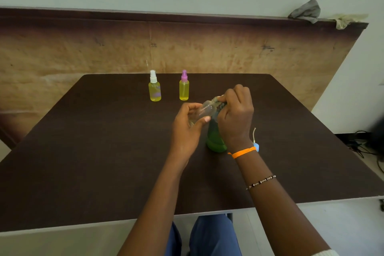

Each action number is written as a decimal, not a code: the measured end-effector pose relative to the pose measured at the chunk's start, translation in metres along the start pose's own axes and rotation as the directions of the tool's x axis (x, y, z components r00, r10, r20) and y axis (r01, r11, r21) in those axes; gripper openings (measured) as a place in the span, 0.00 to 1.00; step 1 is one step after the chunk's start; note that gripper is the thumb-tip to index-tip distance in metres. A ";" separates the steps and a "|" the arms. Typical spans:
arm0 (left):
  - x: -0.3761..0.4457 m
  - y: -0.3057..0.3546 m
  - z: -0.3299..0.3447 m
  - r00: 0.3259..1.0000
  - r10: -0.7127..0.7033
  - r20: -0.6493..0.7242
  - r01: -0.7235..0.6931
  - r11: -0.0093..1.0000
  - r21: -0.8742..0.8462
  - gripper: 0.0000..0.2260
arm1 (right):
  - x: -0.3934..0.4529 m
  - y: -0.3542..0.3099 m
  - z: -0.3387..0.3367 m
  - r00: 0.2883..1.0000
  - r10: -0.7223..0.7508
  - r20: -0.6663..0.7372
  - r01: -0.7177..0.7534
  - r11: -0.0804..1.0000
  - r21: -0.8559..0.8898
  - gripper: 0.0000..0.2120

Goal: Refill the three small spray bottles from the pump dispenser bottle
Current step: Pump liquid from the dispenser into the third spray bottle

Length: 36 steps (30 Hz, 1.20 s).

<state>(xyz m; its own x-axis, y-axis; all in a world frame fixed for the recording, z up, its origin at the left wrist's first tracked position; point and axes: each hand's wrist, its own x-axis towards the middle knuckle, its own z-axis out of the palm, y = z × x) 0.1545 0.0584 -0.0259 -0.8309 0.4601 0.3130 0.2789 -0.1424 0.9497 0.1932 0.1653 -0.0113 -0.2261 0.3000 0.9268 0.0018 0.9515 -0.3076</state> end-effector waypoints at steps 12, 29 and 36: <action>0.003 0.006 -0.012 1.000 -0.016 0.019 0.015 0.999 0.046 0.20 | 0.001 0.001 0.002 1.000 0.007 -0.004 -0.006 1.000 0.006 0.10; 0.001 0.006 -0.013 0.997 -0.069 -0.029 0.069 0.998 0.010 0.20 | -0.008 0.004 0.002 1.000 -0.001 -0.022 0.001 1.000 0.020 0.11; 0.002 0.010 -0.017 0.999 -0.042 -0.027 0.042 0.999 -0.001 0.17 | 0.009 -0.002 -0.003 0.998 0.049 0.040 -0.052 0.996 0.076 0.11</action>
<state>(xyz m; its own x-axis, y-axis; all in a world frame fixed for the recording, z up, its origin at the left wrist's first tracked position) 0.1480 0.0431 -0.0157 -0.8544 0.4421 0.2729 0.2431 -0.1241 0.9620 0.1944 0.1666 -0.0020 -0.2649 0.3434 0.9011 -0.0605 0.9267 -0.3709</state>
